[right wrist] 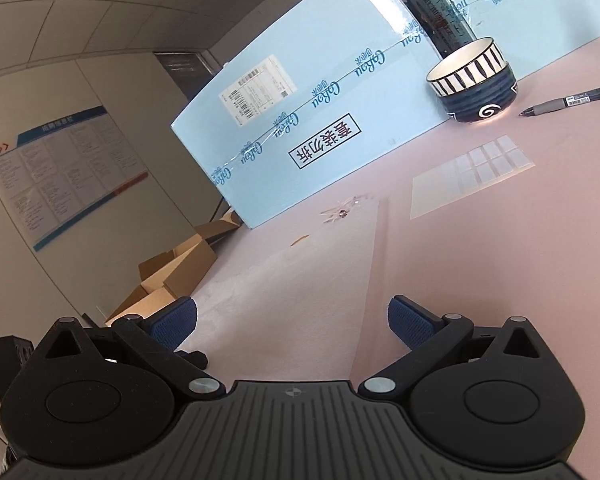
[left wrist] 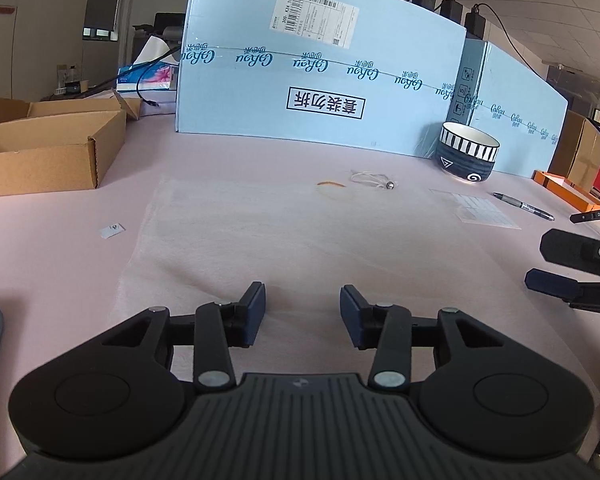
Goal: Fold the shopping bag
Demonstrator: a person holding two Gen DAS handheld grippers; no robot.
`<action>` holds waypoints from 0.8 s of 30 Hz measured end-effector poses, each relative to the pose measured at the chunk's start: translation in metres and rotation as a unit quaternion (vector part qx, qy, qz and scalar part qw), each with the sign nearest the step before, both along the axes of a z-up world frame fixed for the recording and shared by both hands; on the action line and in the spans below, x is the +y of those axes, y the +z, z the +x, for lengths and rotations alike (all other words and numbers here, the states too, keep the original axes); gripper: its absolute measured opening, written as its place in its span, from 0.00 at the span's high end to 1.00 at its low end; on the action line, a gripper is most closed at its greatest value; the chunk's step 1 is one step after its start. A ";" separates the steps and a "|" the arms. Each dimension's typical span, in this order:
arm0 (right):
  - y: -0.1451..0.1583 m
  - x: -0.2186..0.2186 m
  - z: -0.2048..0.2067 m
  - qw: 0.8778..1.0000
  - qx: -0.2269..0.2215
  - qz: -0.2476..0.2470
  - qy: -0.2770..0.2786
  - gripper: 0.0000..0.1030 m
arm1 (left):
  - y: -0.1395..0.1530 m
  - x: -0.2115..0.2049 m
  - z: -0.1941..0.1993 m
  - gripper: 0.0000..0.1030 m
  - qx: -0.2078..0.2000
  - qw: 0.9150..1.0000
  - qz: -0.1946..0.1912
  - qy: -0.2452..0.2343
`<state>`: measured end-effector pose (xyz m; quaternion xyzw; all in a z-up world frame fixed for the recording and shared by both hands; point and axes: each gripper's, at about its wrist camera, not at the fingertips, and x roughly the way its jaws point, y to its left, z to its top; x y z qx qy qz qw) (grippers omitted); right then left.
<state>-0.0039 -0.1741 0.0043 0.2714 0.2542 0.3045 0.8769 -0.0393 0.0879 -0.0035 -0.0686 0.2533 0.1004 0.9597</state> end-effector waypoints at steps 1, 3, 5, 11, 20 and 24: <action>0.000 0.000 0.002 1.000 0.003 -0.002 0.001 0.00 | 0.000 -0.003 0.001 0.58 0.003 1.000 0.009 -0.001; 0.000 0.004 0.006 1.000 0.011 -0.020 0.013 0.00 | 0.000 -0.006 0.002 0.58 0.004 1.000 0.017 -0.003; 0.004 0.007 0.014 0.998 0.023 -0.039 0.033 0.00 | -0.001 -0.001 0.000 0.58 -0.002 1.000 0.002 -0.001; 0.014 0.014 0.031 0.992 0.055 -0.087 0.079 0.04 | -0.002 0.013 -0.005 0.58 -0.024 0.998 -0.054 0.005; 0.016 0.017 0.036 0.981 0.054 -0.160 0.091 0.50 | -0.002 0.011 -0.004 0.58 -0.022 0.999 -0.049 0.004; 0.018 0.022 0.033 0.978 0.054 -0.176 0.094 0.57 | -0.002 0.013 -0.005 0.57 -0.025 0.998 -0.057 0.003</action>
